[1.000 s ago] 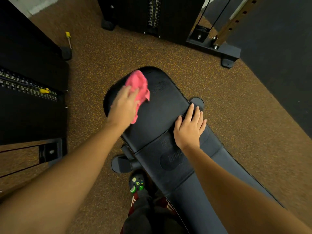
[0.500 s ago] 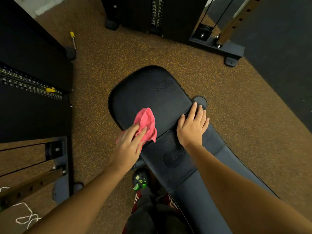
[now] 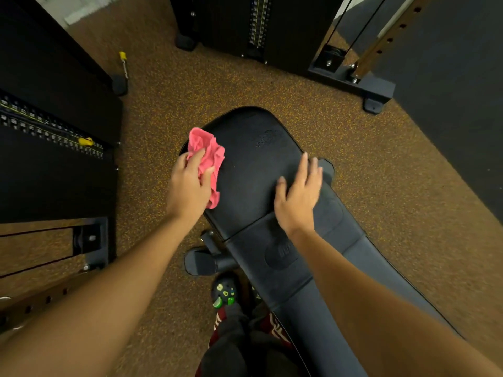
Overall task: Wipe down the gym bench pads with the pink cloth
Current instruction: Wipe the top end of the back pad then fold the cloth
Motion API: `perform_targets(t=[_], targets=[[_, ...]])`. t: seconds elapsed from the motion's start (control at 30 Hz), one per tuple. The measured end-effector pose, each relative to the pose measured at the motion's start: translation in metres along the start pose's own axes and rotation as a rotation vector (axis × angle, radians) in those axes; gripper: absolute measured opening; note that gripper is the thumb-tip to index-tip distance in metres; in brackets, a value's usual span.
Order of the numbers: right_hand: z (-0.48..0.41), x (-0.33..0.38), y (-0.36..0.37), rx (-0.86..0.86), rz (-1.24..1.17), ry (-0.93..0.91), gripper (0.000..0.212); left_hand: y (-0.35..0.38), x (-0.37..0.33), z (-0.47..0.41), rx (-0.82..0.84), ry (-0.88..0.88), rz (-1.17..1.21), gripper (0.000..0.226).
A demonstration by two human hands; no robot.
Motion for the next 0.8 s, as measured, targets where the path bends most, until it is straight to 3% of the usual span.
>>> perform_targets(t=[0.17,0.27,0.33,0.4,0.53,0.67,0.8], targets=[[0.000,0.063,0.010,0.237,-0.554,-0.160,0.058,-0.004,-0.037,0.024,0.037,-0.055,0.443,0.033],[-0.010,0.080,0.009,0.312,-0.806,-0.050,0.047,0.000,-0.050,0.022,0.091,-0.137,0.633,0.014],[-0.021,0.080,0.011,0.306,-0.824,0.036,0.050,0.000,-0.053,0.012,0.128,-0.144,0.687,0.028],[-0.035,0.076,0.011,0.243,-0.649,0.005,0.057,-0.003,-0.054,0.003,0.128,-0.088,0.598,0.031],[-0.069,0.069,0.009,0.148,-0.058,-0.255,0.055,-0.003,-0.036,-0.015,0.017,0.029,0.210,0.033],[-0.082,0.061,0.028,0.349,0.447,-0.448,0.054,0.004,-0.014,-0.022,0.016,-0.057,0.046,0.033],[-0.093,0.060,0.041,0.414,0.557,-0.456,0.055,0.011,-0.014,-0.025,0.034,-0.003,-0.044,0.037]])
Point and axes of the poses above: each hand's wrist, its own z-axis away from the middle knuckle, its own y-axis out of the palm, x = y × z, the point moved 2 cm from there along -z, towards the middle knuckle, and after that the axes turned 7 degrees about -y, right-handed, at the moved point
